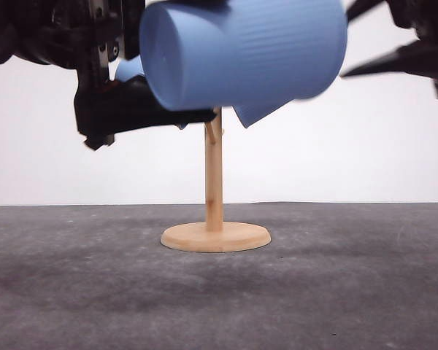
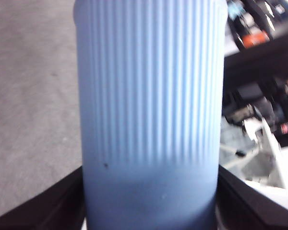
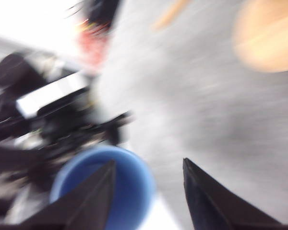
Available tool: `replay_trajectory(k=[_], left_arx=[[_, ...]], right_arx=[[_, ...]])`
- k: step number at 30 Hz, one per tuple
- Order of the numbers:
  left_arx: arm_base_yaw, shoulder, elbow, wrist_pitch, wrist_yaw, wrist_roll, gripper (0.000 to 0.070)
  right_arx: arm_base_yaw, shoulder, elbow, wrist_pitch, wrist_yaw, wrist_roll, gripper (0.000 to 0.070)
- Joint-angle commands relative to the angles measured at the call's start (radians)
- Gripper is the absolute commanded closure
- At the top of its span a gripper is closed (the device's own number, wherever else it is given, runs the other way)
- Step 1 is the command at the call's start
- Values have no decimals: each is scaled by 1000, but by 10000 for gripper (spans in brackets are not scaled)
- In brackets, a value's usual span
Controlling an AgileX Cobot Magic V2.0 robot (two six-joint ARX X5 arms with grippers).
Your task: Place three cups
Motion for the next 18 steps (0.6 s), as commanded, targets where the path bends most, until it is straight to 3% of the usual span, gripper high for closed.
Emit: replay_trajectory(k=[1,4,7,13,18], left_arx=[[0,13,17,12,-19,-130,311],[11,13,17,14,-73,-249,311],[24,13,23,16,-114,-361,311],[43,13,65,22,-149,-585,311],[62,13,113,20,-215,-724,311]], right_arx=[[-5,2,16,-22,81,-69,420],[-8,-5,16,-55,221,-118,420],[-8,-12,16,-58,305,-130,420],[-7,-12,16,-55,318,-143,420],[-7,-12,16,-55,318,-143,420]])
